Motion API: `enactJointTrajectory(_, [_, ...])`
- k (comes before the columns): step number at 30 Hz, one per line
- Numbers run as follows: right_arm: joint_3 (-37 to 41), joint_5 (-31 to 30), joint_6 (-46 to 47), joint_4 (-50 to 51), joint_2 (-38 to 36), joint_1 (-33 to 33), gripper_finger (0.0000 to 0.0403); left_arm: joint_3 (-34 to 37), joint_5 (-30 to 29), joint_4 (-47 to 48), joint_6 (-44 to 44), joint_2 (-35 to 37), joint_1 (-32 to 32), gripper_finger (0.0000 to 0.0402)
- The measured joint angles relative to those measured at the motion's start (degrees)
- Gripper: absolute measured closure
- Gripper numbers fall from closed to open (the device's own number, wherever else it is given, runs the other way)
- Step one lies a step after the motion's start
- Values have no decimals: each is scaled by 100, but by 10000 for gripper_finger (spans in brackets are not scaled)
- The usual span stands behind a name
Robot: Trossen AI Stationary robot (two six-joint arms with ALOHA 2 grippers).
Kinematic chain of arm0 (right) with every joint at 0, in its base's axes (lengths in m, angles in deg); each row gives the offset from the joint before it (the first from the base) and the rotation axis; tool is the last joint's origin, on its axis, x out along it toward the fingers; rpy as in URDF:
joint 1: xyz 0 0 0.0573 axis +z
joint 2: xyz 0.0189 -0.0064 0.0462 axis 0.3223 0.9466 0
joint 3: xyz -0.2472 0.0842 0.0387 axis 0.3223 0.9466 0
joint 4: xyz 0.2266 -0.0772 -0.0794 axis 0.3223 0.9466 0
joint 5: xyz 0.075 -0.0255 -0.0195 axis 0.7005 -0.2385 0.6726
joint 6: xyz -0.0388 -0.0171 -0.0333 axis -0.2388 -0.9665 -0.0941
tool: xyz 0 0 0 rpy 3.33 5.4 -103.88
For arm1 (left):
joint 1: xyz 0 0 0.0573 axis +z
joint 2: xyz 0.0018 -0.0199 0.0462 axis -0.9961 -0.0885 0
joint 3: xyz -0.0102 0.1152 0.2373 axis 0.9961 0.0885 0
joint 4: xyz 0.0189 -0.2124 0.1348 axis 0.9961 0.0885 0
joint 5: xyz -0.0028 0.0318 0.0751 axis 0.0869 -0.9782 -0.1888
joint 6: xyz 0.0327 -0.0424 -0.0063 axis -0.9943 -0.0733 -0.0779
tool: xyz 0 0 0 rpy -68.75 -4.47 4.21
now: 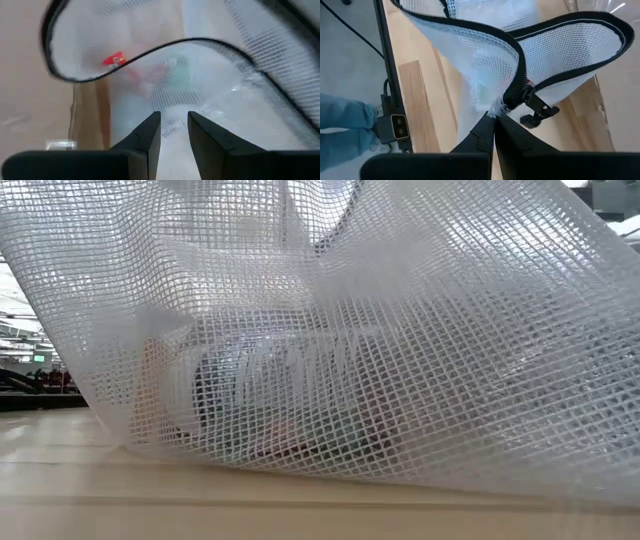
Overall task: Unpack boxes
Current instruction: Close the transparent zip bag
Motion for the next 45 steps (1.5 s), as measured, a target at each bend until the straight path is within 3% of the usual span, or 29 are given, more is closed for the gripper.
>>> enactJointTrajectory(6, [0, 21, 97, -3, 0, -110, 403, -1170, 107, 873, -1033, -784, -190, 319])
enactJointTrajectory(10, [0, 20, 103, 23, 0, -91, 403, -2042, 87, 1922, -1080, -1147, -346, 317])
enactJointTrajectory(14, [1, 20, 101, 90, 0, -87, 403, -2292, 86, 2392, -982, -1349, -471, 294])
enactJointTrajectory(22, [0, 13, -276, 283, 0, -93, 403, -2356, -35, 2479, 25, -1448, -925, 246])
enactJointTrajectory(28, [0, 15, -591, 307, 0, -93, 403, -2558, -456, 2481, 823, -1957, -1010, 247])
enactJointTrajectory(34, [0, 12, -722, 310, 0, -93, 403, -2812, -488, 2616, 1697, -2410, -1096, 248])
enactJointTrajectory(38, [0, 9, -834, 326, 0, -93, 403, -3356, -468, 2758, 2267, -2489, -1185, 248])
enactJointTrajectory(41, [0, 9, -870, 325, 0, -91, 403, -3791, -638, 2752, 2422, -2470, -1299, 248])
enactJointTrajectory(45, [0, 9, -946, 328, 0, -91, 403, -3860, -925, 2605, 2434, -2599, -1382, 249])
